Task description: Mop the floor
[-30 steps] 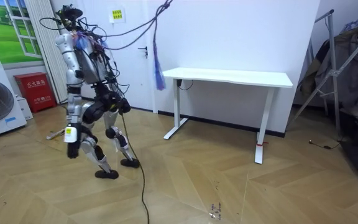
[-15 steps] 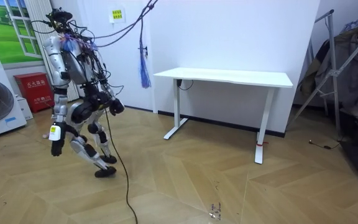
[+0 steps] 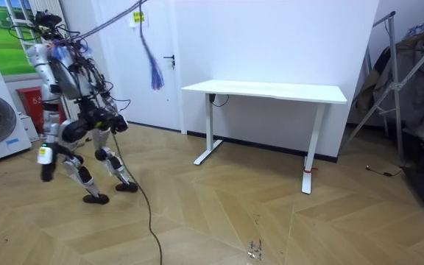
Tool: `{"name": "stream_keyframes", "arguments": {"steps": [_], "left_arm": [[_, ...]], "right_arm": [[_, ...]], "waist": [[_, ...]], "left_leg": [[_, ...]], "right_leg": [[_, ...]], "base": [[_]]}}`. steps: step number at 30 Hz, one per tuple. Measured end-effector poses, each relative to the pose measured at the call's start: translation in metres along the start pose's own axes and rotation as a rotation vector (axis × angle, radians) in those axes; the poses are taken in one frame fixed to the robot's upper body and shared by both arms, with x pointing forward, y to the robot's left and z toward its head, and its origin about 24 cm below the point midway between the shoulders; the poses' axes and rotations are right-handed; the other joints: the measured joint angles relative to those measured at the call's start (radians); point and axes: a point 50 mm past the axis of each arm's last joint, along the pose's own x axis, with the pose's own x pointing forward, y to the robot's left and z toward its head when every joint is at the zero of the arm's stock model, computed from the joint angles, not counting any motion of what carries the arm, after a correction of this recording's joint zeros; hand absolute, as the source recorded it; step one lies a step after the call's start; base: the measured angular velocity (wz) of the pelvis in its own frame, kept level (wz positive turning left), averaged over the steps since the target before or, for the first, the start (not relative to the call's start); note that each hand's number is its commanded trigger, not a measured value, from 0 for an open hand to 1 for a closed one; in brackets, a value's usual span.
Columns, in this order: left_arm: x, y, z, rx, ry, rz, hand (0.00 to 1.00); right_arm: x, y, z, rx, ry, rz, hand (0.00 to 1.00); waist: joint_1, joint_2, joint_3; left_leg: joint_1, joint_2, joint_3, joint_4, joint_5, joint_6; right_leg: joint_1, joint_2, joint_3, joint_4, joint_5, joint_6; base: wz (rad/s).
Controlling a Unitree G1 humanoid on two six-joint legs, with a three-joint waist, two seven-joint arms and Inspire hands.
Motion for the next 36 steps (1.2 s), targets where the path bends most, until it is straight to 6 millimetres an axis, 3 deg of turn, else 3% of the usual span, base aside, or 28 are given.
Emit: {"name": "stream_keyframes", "arguments": {"steps": [2,4,5,7,8,9,10,13,15,16,18,19,21,22,25,29,32,34,36], "left_arm": [[0.000,0.000,0.008,-0.013,-0.043,0.001,0.00],[0.000,-0.002,0.013,-0.033,-0.065,0.007,0.00],[0.000,-0.003,0.014,-0.032,-0.068,0.008,0.00],[-0.001,-0.005,0.013,-0.030,-0.065,0.007,0.00],[-0.001,-0.005,0.011,-0.028,-0.057,0.007,0.00],[-0.001,-0.007,0.005,-0.024,-0.036,0.002,0.00],[-0.001,-0.008,0.003,-0.019,-0.027,0.000,0.00],[0.000,-0.006,-0.006,-0.009,0.020,0.004,0.00],[0.000,-0.005,-0.005,-0.002,0.023,0.009,0.00],[0.000,-0.005,-0.004,-0.001,0.021,0.008,0.00],[0.001,-0.005,-0.001,-0.012,0.017,0.009,0.00],[0.001,-0.005,0.000,-0.013,0.015,0.012,0.00],[0.001,-0.004,0.001,-0.015,0.015,0.022,0.00],[0.001,-0.004,0.001,-0.015,0.016,0.023,0.00],[0.000,-0.004,-0.002,-0.011,0.030,0.023,0.00],[0.000,-0.003,-0.005,-0.007,0.044,0.025,0.00],[0.001,-0.002,-0.005,0.004,0.038,0.020,0.00],[0.000,-0.003,-0.009,0.018,0.044,0.011,0.00],[-0.001,-0.003,-0.013,0.030,0.049,0.010,0.00]], "right_arm": [[0.002,-0.003,-0.021,-0.031,0.057,-0.028,1.00],[0.003,0.003,-0.037,-0.055,0.094,-0.043,1.00],[0.004,0.005,-0.039,-0.060,0.100,-0.043,1.00],[0.004,0.015,-0.044,-0.084,0.108,-0.041,1.00],[0.004,0.016,-0.044,-0.087,0.109,-0.041,1.00],[0.004,0.016,-0.043,-0.100,0.111,-0.048,1.00],[0.004,0.016,-0.041,-0.104,0.105,-0.052,1.00],[0.002,0.021,-0.016,-0.114,0.069,-0.060,1.00],[-0.002,0.023,0.017,-0.112,0.005,-0.073,1.00],[-0.004,0.023,0.028,-0.112,-0.018,-0.078,1.00],[-0.017,0.028,0.078,-0.104,-0.147,-0.075,1.00],[-0.026,0.034,0.104,-0.095,-0.222,-0.058,1.00],[-0.036,0.041,0.127,-0.072,-0.298,-0.022,1.00],[-0.041,0.045,0.138,-0.058,-0.333,0.001,1.00],[-0.046,0.049,0.148,-0.033,-0.360,0.050,1.00],[-0.031,0.043,0.117,-0.041,-0.298,0.073,1.00],[-0.013,0.026,0.069,-0.056,-0.195,0.037,1.00],[-0.004,0.011,0.032,-0.108,-0.100,-0.017,1.00],[0.000,0.004,0.007,-0.156,-0.032,-0.066,1.00]], "waist": [[-0.013,0.024,-0.0055],[-0.050,0.045,0.0047],[-0.059,0.049,0.0060],[-0.082,0.053,0.0068],[-0.085,0.055,0.0055],[-0.085,0.053,0.0038],[-0.085,0.067,-0.0018],[-0.075,0.061,0.0035],[-0.051,0.033,0.0203],[-0.047,0.035,0.0188],[-0.027,0.022,0.0256],[-0.020,0.014,0.0261],[-0.007,-0.006,0.0296],[0.008,-0.016,0.0260],[0.023,-0.029,0.0221],[0.022,-0.017,0.0218],[0.016,-0.004,0.0180],[0.004,0.015,0.0078],[-0.020,0.031,0.0040]], "left_leg": [[0.023,-0.006,-0.003,0.002,-0.031,0.008],[0.074,-0.013,-0.006,-0.018,-0.052,0.012],[0.085,-0.013,-0.006,-0.025,-0.056,0.012],[0.116,-0.011,-0.006,-0.041,-0.076,0.001],[0.122,-0.010,-0.007,-0.038,-0.086,-0.003],[0.133,-0.005,-0.015,-0.036,-0.099,-0.017],[0.139,0.002,-0.022,-0.034,-0.104,-0.025],[0.159,0.019,-0.042,-0.013,-0.120,-0.055],[0.155,0.021,-0.060,0.042,-0.131,-0.076],[0.150,0.022,-0.062,0.058,-0.133,-0.080],[0.118,0.040,-0.065,0.127,-0.133,-0.083],[0.100,0.042,-0.076,0.149,-0.131,-0.086],[0.097,0.057,-0.069,0.139,-0.126,-0.096],[0.098,0.056,-0.068,0.123,-0.127,-0.097],[0.115,0.057,-0.076,0.058,-0.126,-0.098],[0.171,0.075,-0.085,-0.048,-0.116,-0.105],[0.234,0.072,-0.088,-0.118,-0.098,-0.096],[0.286,0.069,-0.081,-0.170,-0.088,-0.089],[0.325,0.063,-0.086,-0.189,-0.086,-0.086]], "right_leg": [[-0.040,0.000,0.019,0.087,0.073,0.024],[-0.081,-0.002,0.038,0.062,0.071,0.029],[-0.098,-0.003,0.041,0.029,0.070,0.026],[-0.143,-0.024,0.039,-0.202,0.097,0.012],[-0.151,-0.029,0.035,-0.227,0.139,0.011],[-0.139,-0.030,0.018,-0.241,0.175,-0.004],[-0.129,-0.020,0.006,-0.249,0.176,-0.010],[-0.103,0.005,-0.007,-0.238,0.155,-0.034],[-0.102,0.006,-0.007,-0.195,0.115,-0.054],[-0.103,0.005,-0.009,-0.184,0.106,-0.062],[-0.111,0.013,-0.025,-0.153,0.086,-0.077],[-0.119,0.023,-0.027,-0.147,0.081,-0.079],[-0.122,0.031,-0.029,-0.153,0.087,-0.087],[-0.120,0.038,-0.035,-0.168,0.098,-0.088],[-0.112,0.040,-0.050,-0.211,0.125,-0.089],[-0.043,0.041,-0.092,-0.323,0.172,-0.092],[0.026,0.042,-0.100,-0.392,0.190,-0.079],[0.075,0.036,-0.097,-0.434,0.200,-0.073],[0.106,0.031,-0.091,-0.441,0.195,-0.063]], "base": [[-0.05],[-0.08],[-0.06],[-0.03],[-0.07],[-0.08],[-0.10],[-0.07],[-0.02],[0.14],[0.15],[0.11],[0.14],[0.13],[0.14],[0.11],[0.07],[-0.08],[0.00]]}}
